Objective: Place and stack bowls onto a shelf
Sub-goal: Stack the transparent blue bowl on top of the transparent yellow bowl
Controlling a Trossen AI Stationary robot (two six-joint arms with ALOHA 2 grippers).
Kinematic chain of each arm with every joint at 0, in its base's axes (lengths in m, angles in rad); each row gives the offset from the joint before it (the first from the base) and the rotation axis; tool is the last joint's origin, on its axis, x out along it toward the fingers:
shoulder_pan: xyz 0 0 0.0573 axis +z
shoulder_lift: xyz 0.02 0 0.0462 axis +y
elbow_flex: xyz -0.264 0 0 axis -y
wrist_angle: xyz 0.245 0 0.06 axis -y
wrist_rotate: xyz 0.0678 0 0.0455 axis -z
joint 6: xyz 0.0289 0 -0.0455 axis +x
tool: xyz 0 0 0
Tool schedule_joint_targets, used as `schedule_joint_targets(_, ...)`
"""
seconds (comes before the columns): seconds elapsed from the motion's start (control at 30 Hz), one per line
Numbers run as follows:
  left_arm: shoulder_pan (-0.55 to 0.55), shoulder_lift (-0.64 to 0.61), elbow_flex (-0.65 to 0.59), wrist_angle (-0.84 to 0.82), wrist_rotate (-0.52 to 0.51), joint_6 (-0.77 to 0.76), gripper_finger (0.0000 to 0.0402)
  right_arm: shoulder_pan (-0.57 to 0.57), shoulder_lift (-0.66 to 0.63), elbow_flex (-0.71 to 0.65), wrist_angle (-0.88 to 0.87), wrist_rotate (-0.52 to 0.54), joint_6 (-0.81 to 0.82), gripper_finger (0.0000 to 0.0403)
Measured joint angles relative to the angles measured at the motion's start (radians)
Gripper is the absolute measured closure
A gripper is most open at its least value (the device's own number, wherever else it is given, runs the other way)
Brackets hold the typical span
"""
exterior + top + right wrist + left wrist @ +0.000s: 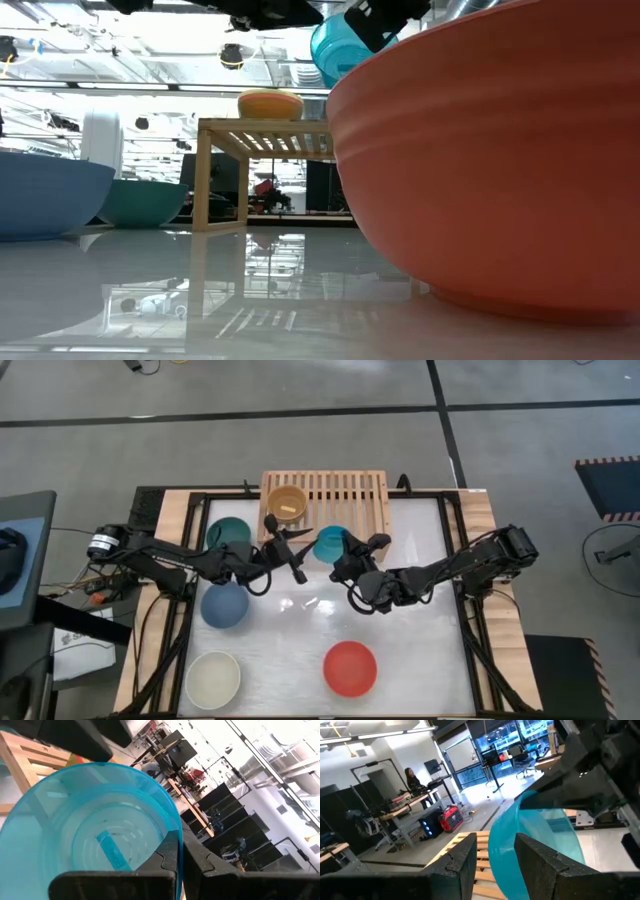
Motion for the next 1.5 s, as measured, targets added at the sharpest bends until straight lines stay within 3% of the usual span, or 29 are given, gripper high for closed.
schedule_joint_targets(0.23, -0.006, -0.017, 0.001, -0.036, 0.097, -0.037, 0.0274, -0.003, -0.004, 0.000, -0.006, -0.008, -0.006, 0.0375)
schedule_joint_targets(0.43, 0.006, -0.018, 0.001, -0.061, -0.004, -0.027, 0.0274, 0.015, -0.015, 0.000, -0.005, -0.008, -0.006, 0.0375)
schedule_joint_targets(0.6, 0.028, -0.015, 0.001, -0.073, 0.055, -0.054, 0.0278, 0.027, -0.022, 0.000, 0.003, -0.035, -0.012, 0.0375)
schedule_joint_targets(0.7, 0.041, -0.010, 0.001, -0.083, 0.070, -0.063, 0.0299, 0.027, -0.024, 0.000, 0.001, -0.042, -0.013, 0.0375)
schedule_joint_targets(0.93, 0.051, -0.011, 0.002, -0.083, 0.044, -0.070, 0.0391, 0.019, -0.026, 0.000, 0.005, -0.052, -0.042, 0.0361)
schedule_joint_targets(1.1, 0.057, -0.009, 0.003, -0.089, -0.039, -0.037, 0.0400, 0.014, -0.026, 0.000, 0.012, -0.109, -0.004, 0.0322)
schedule_joint_targets(1.23, 0.086, -0.009, 0.070, -0.187, -0.111, -0.002, 0.0401, 0.004, -0.026, 0.007, 0.071, -0.122, -0.003, 0.0264)
schedule_joint_targets(1.37, 0.131, -0.010, 0.214, -0.430, -0.149, -0.015, 0.0401, -0.023, -0.042, 0.045, 0.073, -0.080, 0.003, 0.0200)
schedule_joint_targets(1.5, 0.210, -0.010, 0.393, -0.754, -0.152, -0.096, 0.0401, -0.076, -0.119, 0.042, 0.039, -0.089, 0.071, 0.0165)
